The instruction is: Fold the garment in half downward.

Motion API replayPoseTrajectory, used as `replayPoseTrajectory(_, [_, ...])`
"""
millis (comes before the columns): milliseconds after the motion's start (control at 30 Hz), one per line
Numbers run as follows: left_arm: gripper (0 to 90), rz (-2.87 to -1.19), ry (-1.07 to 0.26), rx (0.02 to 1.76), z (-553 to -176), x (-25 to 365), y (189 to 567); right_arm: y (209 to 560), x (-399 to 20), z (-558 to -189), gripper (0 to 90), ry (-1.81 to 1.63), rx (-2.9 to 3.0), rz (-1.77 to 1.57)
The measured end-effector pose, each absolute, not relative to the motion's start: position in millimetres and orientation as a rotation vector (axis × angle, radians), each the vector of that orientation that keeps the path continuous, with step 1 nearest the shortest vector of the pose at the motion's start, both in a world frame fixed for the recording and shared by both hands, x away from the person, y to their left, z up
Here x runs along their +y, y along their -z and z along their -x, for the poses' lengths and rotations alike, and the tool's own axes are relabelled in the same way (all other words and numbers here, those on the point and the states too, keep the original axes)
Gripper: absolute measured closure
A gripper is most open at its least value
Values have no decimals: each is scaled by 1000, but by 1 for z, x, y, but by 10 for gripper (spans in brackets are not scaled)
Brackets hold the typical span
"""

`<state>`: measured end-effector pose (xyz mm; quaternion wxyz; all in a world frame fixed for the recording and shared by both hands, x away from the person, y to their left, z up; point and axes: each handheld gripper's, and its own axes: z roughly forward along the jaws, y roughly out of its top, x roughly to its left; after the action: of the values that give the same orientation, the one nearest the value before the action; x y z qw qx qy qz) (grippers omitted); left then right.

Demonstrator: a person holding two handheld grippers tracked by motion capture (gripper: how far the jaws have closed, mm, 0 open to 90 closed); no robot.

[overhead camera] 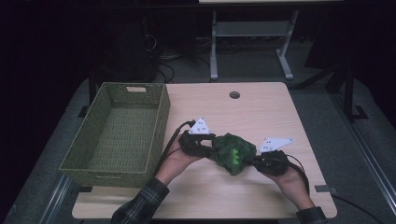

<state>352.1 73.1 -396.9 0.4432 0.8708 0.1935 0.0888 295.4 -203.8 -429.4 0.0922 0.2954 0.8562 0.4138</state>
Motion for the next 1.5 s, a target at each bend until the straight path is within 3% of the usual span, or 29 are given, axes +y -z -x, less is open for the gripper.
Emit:
replayPoseTrajectory(233, [460,-2200,-127,515,-368,65,412,430,-204,-295,882,-1223,2548,-871])
replayPoseTrajectory(333, [559,-2220,-117,500,-370,65,417,430,-204,-294,882,-1221,2548,-867])
replayPoseTrajectory(467, [787,-2257,-138,471,-369,64,418,430,-204,-294,882,-1218,2549,-877])
replayPoseTrajectory(567, [844,-2274,-137,459,-367,67,417,429,-204,-293,882,-1220,2546,-865])
replayPoseTrajectory(1267, [861,-2375,-157,514,-363,67,457,462,-182,-288,888,-1004,2738,-864])
replayPoseTrajectory(1367, [830,-2363,-147,515,-364,70,453,460,-182,-288,855,-1025,2728,-854])
replayPoseTrajectory(1500, [741,-2325,-131,530,-361,78,443,447,-192,-285,736,-1129,2678,-868])
